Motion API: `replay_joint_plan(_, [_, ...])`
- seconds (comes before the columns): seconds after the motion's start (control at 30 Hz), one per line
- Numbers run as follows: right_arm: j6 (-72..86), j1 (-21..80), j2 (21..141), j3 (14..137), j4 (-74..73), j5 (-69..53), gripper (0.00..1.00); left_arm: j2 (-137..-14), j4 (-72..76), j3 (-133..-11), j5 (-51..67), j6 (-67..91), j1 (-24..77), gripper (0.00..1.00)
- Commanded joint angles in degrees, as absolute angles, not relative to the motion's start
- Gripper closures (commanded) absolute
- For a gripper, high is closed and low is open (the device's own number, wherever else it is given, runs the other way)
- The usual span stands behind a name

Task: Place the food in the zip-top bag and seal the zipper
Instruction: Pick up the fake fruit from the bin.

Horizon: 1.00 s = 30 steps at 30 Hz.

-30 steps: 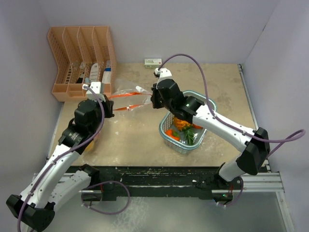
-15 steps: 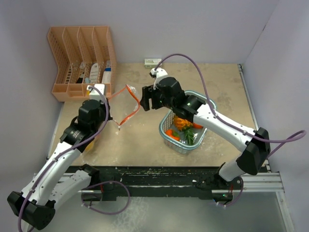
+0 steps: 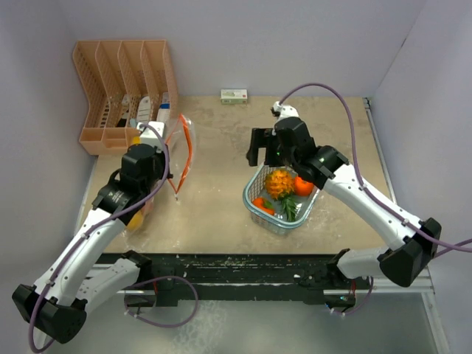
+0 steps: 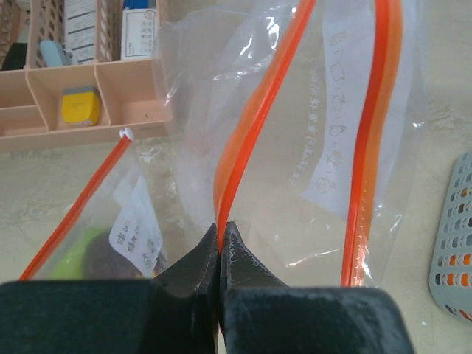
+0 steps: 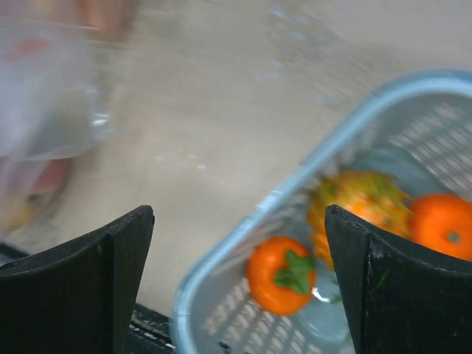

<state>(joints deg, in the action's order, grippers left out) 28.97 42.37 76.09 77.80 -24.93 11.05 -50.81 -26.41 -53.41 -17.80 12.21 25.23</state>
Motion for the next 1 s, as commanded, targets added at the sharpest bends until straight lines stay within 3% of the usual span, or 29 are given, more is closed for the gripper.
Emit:
replay_joint_plan(0.0, [36.0,37.3,78.2,74.2,-38.8,15.8,0.01,-53.0,-23.0,-54.1,-13.2,12.5,25.0,1.00])
replay_joint_plan(0.3, [41.8,37.2,79.6,69.7,-44.5,15.3,0.00,-52.9,-15.2,-47.9,-9.4,16.7,25.0,1.00])
replay_joint_plan(0.77, [44.5,36.3,87.9,62.0,-36.9,15.0,0.00,-52.1,-12.7,-45.6,-6.4,18.2,25.0,1.00])
replay_joint_plan(0.87, [44.1,36.2,89.8,61.3,-35.6,15.0,0.09,-51.5,-13.1,-45.6,-6.4,18.2,25.1,1.00])
replay_joint_plan(0.97, [44.2,36.1,89.8,59.7,-34.5,14.3,0.31,-51.3,-13.4,-45.7,-6.7,18.1,25.0,1.00])
